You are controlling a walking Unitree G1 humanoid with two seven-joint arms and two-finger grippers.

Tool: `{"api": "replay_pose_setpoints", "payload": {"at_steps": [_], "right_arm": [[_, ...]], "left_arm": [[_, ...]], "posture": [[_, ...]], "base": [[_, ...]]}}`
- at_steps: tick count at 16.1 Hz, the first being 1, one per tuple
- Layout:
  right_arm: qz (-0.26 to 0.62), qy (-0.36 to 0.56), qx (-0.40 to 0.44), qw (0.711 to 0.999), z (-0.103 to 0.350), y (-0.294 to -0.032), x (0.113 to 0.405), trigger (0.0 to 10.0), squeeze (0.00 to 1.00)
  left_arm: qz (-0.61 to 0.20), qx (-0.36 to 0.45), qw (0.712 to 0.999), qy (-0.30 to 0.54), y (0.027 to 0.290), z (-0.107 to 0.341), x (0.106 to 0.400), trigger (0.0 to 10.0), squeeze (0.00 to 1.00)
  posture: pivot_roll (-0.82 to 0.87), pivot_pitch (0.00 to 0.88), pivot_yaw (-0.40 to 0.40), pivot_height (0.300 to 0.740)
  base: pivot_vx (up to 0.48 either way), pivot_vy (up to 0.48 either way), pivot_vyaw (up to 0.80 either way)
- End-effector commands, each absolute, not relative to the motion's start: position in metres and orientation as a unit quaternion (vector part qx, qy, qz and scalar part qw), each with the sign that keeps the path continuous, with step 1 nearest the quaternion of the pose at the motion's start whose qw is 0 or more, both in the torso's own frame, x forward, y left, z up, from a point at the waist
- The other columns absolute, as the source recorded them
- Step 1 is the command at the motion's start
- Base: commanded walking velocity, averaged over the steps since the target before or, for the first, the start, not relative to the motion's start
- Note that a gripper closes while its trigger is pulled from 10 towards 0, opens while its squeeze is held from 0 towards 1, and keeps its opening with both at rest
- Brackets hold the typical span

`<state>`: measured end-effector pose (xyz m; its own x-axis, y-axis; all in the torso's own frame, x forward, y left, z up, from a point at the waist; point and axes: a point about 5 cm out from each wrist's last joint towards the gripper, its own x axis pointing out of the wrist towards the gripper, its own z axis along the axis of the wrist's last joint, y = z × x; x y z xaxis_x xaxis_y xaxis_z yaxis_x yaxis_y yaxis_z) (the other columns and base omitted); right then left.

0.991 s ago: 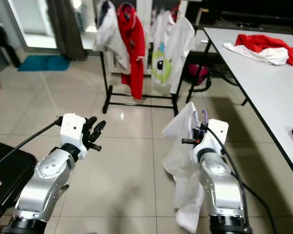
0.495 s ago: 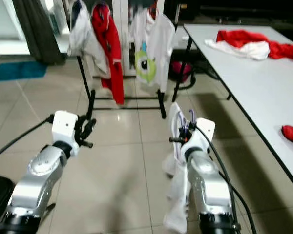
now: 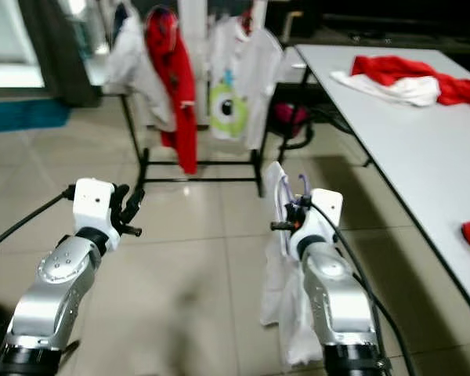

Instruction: Hang hanger

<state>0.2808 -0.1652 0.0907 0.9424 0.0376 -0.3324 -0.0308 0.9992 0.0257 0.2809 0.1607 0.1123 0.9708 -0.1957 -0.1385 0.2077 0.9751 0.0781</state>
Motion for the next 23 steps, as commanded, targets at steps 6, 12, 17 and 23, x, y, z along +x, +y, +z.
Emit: {"api": "replay_pose_setpoints", "payload": {"at_steps": [6,12,17,23], "right_arm": [[0.007,0.158,0.014,0.987,0.0971,-0.1712,0.2817,10.0,0.0],[0.01,0.155,0.017,0.988,0.0964,-0.1697,0.2814,10.0,0.0],[0.008,0.156,0.021,0.988,0.0966,-0.1706,0.2814,10.0,0.0],[0.004,0.157,0.019,0.987,0.0961,-0.1711,0.2815,10.0,0.0]], "left_arm": [[-0.114,0.045,0.99,0.067,0.1539,0.1145,0.2821,10.0,0.0],[-0.13,0.055,0.988,0.065,0.1513,0.1171,0.2795,10.0,0.0],[-0.139,0.057,0.987,0.061,0.1467,0.1188,0.282,10.0,0.0],[-0.13,0.035,0.988,0.076,0.1464,0.1163,0.2819,10.0,0.0]], "posture": [[0.05,0.037,-0.05,0.74],[0.06,0.034,-0.047,0.74],[0.06,0.032,-0.045,0.74],[0.06,0.044,-0.043,0.74]], "base": [[0.337,0.0,0.0],[0.336,0.0,0.0],[0.337,0.0,-0.57],[0.327,0.0,0.0]]}}
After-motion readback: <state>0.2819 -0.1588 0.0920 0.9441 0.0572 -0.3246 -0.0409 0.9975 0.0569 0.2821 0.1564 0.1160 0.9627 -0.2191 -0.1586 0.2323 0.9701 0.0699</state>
